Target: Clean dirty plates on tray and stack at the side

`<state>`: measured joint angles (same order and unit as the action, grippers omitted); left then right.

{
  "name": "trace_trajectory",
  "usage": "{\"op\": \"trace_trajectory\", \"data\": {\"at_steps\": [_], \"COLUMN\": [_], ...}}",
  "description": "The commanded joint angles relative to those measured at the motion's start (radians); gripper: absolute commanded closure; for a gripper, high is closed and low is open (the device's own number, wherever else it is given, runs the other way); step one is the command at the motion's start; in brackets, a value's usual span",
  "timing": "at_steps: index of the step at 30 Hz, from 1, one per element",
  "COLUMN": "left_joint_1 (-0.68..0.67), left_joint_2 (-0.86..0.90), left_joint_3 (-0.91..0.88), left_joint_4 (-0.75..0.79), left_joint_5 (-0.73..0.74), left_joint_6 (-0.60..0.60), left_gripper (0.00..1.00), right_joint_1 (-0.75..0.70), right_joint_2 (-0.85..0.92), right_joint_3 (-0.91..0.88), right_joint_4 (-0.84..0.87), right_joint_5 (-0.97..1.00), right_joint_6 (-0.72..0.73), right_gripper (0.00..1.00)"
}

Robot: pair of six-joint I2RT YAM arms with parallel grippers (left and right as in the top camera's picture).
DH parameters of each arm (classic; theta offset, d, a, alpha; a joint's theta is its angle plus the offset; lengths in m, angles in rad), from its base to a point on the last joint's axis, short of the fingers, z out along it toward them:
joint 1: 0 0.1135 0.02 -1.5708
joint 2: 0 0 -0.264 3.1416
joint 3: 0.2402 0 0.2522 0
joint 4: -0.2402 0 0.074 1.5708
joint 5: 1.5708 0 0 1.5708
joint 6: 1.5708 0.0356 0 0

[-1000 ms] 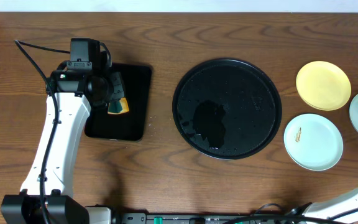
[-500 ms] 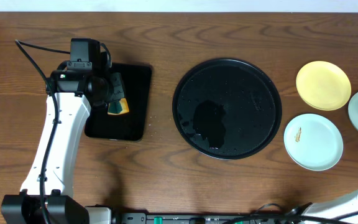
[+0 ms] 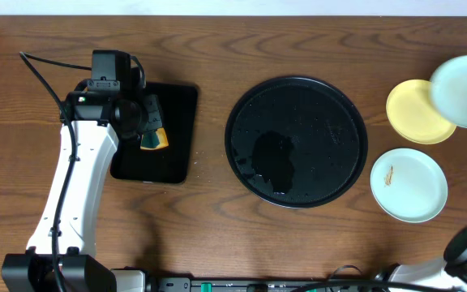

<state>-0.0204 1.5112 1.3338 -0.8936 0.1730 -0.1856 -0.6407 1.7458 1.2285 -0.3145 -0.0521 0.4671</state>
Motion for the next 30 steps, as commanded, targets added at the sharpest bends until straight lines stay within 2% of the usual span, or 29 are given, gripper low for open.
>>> {"op": "trace_trajectory", "data": {"at_steps": [1,3,4,5,7,9,12,16,18,20,21,25,30], "left_joint_1": [0.002,0.002,0.002,0.002,0.002,0.002,0.002,0.002,0.002,0.002,0.002,0.002,0.002], "left_joint_2": [0.006,0.006,0.006,0.006,0.006,0.006,0.006,0.023,0.047,0.079,0.094,0.144,0.190], "left_joint_3": [-0.006,-0.006,-0.006,-0.006,-0.006,-0.006,-0.006,-0.006,-0.006,-0.006,-0.006,-0.006,-0.006], "left_joint_4": [-0.010,-0.010,-0.010,-0.007,-0.001,0.006,0.021,0.050,0.060,0.060,0.061,0.066,0.066], "left_joint_5": [-0.010,-0.010,-0.010,-0.010,-0.010,-0.010,-0.011,-0.081,-0.088,-0.088,-0.088,-0.088,-0.088], "left_joint_6": [0.002,0.002,0.002,0.002,0.002,0.002,0.003,0.003,0.005,0.004,0.004,0.005,0.005], "left_gripper": [0.91,0.91,0.91,0.91,0.91,0.91,0.91,0.91,0.91,0.91,0.91,0.91,0.91], "right_joint_1": [0.084,0.109,0.116,0.120,0.121,0.119,0.117,0.119,0.119,0.119,0.118,0.108,0.105], "right_joint_2": [0.080,0.125,0.141,0.153,0.157,0.147,0.109,0.066,0.065,0.065,0.065,0.064,0.020], "right_joint_3": [0.003,0.003,0.003,0.003,0.003,0.003,0.003,0.003,0.002,-0.016,-0.027,-0.053,-0.053], "right_joint_4": [0.007,0.026,0.035,0.042,0.042,0.032,-0.045,-0.224,-0.372,-0.479,-0.516,-0.585,-0.611], "right_joint_5": [0.097,0.115,0.105,0.085,0.042,0.021,0.014,-0.014,-0.032,0.003,0.057,0.199,0.197], "right_joint_6": [-0.027,-0.034,-0.045,-0.067,-0.117,-0.167,-0.262,-0.244,-0.209,-0.193,-0.150,-0.060,-0.066], "right_gripper": [0.99,0.95,0.88,0.72,0.52,0.45,0.44,0.45,0.51,0.62,0.62,0.62,0.59]}}
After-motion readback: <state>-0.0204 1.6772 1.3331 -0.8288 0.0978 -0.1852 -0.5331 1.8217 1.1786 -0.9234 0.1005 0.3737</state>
